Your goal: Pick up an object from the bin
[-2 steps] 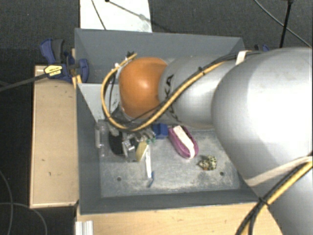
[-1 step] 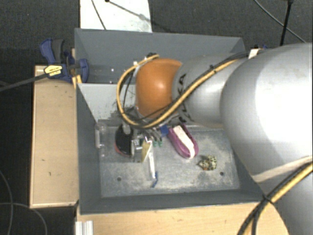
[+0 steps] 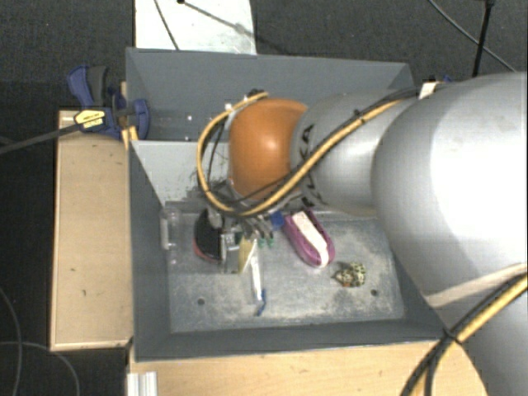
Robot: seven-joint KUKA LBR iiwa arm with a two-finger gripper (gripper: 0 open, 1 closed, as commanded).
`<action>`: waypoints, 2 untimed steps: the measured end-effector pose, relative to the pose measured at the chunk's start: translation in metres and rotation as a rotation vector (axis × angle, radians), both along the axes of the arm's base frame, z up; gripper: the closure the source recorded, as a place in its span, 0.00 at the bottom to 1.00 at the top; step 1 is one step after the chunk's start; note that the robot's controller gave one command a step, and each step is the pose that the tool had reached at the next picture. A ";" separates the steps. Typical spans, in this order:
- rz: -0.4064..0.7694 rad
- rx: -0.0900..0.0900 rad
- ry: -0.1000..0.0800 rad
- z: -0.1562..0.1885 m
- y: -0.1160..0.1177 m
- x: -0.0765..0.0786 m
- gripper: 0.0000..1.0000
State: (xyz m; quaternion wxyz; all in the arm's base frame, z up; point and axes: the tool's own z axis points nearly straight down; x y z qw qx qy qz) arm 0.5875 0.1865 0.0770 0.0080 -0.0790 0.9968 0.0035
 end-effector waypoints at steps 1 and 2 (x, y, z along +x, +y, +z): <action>0.001 -0.003 0.009 0.014 0.002 0.002 1.00; 0.001 -0.005 0.010 0.037 0.002 0.003 1.00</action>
Offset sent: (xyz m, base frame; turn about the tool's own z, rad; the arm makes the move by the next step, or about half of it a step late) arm 0.0001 0.0000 0.0107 -0.0001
